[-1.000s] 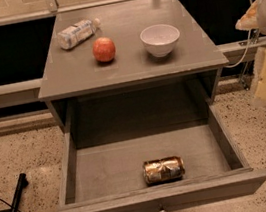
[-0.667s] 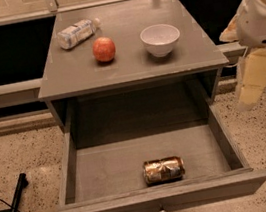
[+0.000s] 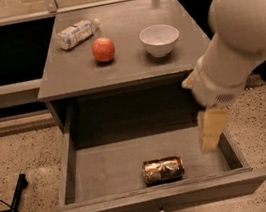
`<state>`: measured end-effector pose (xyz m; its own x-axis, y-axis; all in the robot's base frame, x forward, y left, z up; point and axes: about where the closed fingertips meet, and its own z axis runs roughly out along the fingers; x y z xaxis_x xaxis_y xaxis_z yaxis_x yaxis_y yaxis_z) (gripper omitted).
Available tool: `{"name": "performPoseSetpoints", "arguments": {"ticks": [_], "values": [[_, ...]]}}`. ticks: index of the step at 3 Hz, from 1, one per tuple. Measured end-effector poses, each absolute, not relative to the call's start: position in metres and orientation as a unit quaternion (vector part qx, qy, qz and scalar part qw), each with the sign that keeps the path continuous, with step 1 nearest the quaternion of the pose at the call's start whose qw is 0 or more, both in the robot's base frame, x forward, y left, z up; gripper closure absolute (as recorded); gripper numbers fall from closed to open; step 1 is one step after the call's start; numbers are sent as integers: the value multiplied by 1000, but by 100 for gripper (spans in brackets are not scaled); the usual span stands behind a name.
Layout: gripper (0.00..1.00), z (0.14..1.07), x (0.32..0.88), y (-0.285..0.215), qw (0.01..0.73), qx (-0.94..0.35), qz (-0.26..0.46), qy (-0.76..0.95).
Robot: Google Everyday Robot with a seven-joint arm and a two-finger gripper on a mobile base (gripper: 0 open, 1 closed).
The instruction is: Pick orange can from top drawer and place on counter
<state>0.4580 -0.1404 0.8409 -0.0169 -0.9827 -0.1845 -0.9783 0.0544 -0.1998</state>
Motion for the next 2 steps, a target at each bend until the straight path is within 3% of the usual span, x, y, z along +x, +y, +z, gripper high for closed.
{"name": "performPoseSetpoints", "arguments": {"ticks": [2], "values": [[0, 794, 460, -123, 125, -703, 15, 700]]}}
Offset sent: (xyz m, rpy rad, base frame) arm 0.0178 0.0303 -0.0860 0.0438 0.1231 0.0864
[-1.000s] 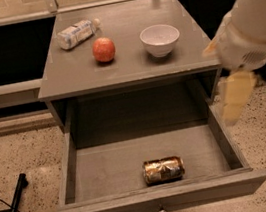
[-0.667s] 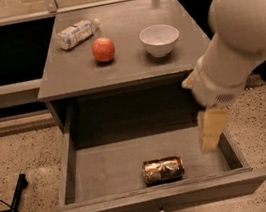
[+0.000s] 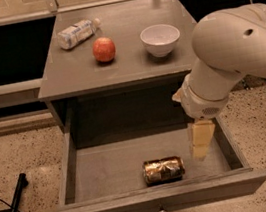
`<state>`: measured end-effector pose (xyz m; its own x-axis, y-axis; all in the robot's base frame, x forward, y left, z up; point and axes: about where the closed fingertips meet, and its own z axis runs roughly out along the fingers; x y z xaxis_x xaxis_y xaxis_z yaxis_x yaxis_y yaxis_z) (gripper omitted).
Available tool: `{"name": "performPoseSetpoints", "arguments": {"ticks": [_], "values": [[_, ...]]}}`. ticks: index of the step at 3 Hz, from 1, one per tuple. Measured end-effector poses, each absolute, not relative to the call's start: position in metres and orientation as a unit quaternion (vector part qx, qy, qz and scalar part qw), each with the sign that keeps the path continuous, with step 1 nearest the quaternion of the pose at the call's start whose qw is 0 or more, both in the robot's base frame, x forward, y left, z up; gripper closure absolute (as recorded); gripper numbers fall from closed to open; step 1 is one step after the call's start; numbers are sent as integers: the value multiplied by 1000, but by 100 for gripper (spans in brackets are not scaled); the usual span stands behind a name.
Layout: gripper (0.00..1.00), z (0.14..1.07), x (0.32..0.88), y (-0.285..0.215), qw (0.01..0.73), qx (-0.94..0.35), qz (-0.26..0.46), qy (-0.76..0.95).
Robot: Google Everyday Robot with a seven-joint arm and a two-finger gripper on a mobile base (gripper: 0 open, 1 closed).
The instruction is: Pick orange can from top drawer and place on counter
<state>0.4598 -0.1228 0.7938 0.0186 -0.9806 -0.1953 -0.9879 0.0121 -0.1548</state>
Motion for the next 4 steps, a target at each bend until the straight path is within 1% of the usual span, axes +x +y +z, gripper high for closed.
{"name": "performPoseSetpoints", "arguments": {"ticks": [1, 2, 3, 4], "values": [[18, 762, 472, -115, 121, -700, -4, 704], [38, 728, 487, -112, 138, -697, -15, 703], [39, 695, 494, -111, 136, -702, -15, 699], [37, 671, 490, -113, 120, -710, -9, 694]]}}
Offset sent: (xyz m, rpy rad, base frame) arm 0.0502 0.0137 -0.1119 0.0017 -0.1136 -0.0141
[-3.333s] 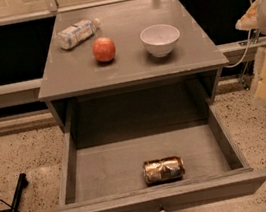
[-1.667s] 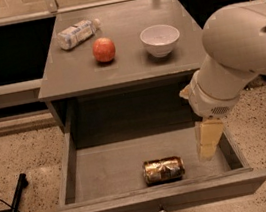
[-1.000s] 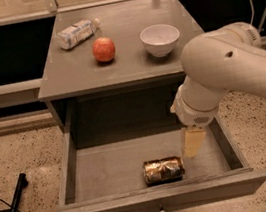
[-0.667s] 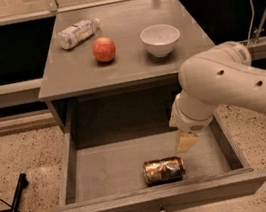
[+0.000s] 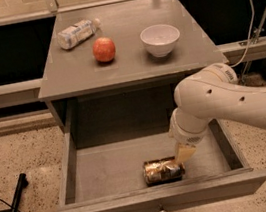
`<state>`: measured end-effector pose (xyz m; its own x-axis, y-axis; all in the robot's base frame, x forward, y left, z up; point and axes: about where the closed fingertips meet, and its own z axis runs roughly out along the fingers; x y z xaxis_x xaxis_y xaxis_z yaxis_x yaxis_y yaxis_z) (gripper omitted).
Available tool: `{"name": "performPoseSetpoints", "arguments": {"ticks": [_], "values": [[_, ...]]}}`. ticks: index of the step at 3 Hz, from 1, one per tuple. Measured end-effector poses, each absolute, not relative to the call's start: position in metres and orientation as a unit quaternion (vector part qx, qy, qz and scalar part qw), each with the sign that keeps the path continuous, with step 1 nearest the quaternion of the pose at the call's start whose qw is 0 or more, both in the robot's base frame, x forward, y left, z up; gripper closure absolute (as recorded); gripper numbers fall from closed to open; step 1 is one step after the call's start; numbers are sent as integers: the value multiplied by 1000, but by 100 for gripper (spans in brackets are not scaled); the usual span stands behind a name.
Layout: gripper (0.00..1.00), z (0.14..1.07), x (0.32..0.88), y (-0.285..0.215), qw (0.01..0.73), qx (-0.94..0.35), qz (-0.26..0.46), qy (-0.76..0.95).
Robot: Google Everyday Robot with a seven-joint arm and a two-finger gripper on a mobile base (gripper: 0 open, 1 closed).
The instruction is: Pick orange can from top drawer and place on counter
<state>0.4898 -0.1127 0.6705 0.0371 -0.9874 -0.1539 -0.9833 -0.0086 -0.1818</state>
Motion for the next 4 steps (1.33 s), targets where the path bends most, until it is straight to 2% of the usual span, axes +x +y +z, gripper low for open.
{"name": "performPoseSetpoints", "arguments": {"ticks": [3, 4], "values": [[34, 618, 457, -78, 91, -749, 76, 652], [44, 601, 453, -65, 92, -753, 98, 644]]}}
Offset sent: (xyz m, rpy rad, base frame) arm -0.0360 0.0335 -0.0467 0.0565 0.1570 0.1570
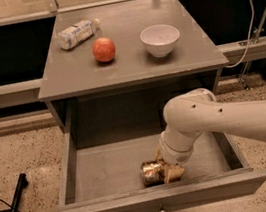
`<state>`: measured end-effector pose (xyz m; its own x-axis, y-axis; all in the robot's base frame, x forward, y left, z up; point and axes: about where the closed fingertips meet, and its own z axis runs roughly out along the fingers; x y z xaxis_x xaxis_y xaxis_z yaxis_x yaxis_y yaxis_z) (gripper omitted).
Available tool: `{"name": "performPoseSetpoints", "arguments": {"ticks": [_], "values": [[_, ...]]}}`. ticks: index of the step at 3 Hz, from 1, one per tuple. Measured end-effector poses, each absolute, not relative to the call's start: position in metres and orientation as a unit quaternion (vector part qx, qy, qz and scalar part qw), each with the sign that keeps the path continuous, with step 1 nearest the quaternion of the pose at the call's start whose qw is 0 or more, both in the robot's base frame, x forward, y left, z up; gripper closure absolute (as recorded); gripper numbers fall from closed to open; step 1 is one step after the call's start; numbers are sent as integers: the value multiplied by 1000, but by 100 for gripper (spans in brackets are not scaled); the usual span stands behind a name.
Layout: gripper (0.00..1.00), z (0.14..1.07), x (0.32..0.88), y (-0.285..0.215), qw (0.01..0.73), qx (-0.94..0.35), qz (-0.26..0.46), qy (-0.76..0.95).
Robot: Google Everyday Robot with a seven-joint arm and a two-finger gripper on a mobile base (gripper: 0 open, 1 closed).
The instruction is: Pick orange can from top drawer and place on counter
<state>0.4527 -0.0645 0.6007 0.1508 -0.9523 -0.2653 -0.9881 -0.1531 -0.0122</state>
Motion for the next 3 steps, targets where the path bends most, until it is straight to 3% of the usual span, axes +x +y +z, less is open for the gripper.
{"name": "performPoseSetpoints", "arguments": {"ticks": [1, 2, 3], "values": [[67, 598, 453, -61, 98, -752, 104, 643], [78, 631, 464, -67, 136, -748, 103, 641], [77, 685, 483, -81, 176, -749, 75, 634]]}}
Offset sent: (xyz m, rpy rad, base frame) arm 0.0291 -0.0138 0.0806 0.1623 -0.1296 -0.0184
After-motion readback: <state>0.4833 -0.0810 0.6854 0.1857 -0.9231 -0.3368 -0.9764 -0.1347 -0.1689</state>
